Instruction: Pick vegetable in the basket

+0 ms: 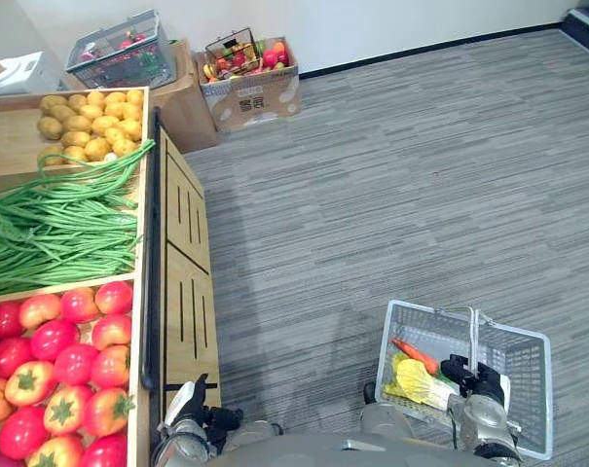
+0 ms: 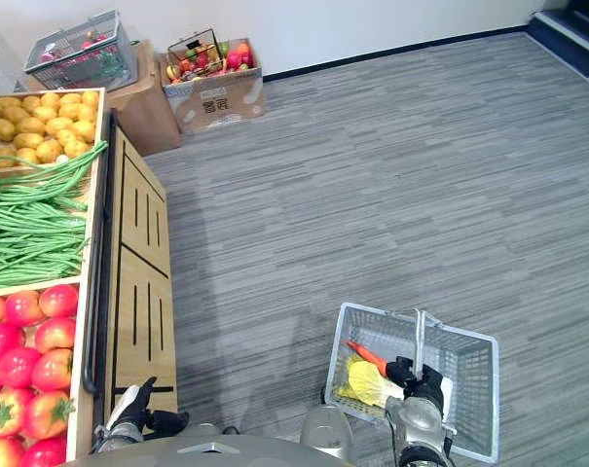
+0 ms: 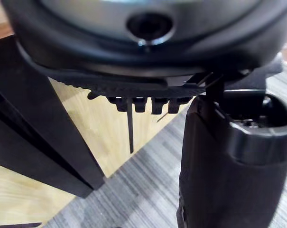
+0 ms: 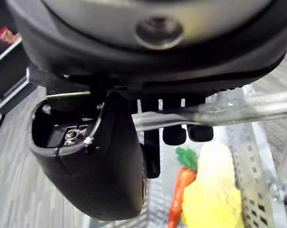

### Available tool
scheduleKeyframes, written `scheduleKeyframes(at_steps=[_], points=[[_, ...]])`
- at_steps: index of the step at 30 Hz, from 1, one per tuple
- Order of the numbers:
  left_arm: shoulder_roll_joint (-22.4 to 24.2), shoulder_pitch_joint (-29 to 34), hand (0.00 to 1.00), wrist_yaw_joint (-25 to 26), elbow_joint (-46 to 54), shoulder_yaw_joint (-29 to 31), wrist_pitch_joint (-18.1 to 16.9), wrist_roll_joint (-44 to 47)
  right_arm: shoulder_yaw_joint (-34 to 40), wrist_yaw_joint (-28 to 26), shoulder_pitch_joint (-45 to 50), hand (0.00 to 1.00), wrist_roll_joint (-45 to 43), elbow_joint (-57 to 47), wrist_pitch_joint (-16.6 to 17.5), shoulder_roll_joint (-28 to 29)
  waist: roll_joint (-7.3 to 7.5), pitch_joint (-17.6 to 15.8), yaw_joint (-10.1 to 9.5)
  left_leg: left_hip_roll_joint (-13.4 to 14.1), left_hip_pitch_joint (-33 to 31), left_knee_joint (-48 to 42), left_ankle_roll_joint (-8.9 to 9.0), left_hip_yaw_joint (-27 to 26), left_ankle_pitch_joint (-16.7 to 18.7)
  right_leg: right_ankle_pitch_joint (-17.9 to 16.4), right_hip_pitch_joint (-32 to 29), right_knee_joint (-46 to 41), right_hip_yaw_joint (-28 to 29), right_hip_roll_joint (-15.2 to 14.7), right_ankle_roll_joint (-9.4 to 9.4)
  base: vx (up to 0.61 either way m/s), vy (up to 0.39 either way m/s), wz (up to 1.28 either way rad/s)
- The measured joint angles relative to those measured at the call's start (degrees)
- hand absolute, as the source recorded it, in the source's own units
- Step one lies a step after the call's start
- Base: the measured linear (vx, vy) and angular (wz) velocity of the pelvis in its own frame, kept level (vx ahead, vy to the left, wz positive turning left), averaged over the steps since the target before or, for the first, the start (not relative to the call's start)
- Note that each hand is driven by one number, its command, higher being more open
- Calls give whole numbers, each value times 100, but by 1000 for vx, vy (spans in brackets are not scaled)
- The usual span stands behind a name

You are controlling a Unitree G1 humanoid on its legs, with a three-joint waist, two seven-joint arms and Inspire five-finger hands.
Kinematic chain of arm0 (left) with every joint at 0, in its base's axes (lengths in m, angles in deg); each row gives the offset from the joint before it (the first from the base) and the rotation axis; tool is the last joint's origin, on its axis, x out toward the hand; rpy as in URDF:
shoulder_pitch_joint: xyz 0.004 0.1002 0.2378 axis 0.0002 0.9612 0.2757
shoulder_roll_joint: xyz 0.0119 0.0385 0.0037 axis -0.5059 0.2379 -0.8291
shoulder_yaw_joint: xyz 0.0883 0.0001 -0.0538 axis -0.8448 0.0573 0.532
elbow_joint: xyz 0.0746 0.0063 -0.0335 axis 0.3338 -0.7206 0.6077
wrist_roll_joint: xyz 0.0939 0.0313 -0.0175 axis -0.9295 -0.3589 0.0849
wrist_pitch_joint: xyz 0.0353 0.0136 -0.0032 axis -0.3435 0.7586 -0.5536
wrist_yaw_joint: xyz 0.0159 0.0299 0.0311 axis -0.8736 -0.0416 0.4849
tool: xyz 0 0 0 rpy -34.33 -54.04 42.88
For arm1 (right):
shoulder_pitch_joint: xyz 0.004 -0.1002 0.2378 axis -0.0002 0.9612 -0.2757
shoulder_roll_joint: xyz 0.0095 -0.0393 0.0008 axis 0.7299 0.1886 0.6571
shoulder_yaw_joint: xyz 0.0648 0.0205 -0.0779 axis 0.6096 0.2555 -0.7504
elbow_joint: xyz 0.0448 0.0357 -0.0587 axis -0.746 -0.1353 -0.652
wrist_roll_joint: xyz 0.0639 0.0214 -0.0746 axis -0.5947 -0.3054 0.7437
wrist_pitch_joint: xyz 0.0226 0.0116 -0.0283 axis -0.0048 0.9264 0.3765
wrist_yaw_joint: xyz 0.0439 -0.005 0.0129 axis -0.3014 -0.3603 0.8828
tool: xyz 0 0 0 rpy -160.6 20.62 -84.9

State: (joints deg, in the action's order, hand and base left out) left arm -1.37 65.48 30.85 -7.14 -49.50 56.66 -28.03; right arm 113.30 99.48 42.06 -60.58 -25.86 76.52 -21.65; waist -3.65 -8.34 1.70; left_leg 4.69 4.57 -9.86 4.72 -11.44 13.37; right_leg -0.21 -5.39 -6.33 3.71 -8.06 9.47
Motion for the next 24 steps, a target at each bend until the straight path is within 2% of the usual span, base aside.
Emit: scheduleKeyframes(at_steps=[4, 7, 16, 19, 24], points=[[39, 49, 100, 96, -15, 216, 14, 934, 63, -16, 63, 0, 30, 186, -2, 259, 228, 127, -3, -57, 10, 81, -69, -7, -51, 357, 259, 593, -325, -91, -23, -33, 18, 2], [71, 60, 100, 97, -14, 315, -11, 1135, 146, -41, 107, 0, 30, 264, 5, 410, 311, 196, -13, -100, 13, 90, -87, 61, -69, 495, 442, 887, -512, -147, -32, -33, -8, 12], [191, 143, 100, 94, -133, 662, -58, 1626, 394, -132, 255, 0, 14, 447, 52, 515, 342, 263, -79, -91, 64, 278, -55, 182, -169, 593, 583, 1122, -718, -143, -46, -46, -40, 8], [176, 138, 100, 38, -230, 721, -143, 1758, 376, -151, 316, 0, 15, 458, 58, 601, 402, 272, -146, -86, 198, 369, -50, 175, -181, 593, 662, 1127, -726, -125, -45, -15, -28, -3], [119, 123, 100, -149, -380, 749, -172, 2295, 105, -267, 323, 0, 23, 613, 123, 707, 483, 330, -142, -89, 294, 423, -49, 179, -185, 594, 727, 1130, -790, -123, -44, -2, -5, -1]])
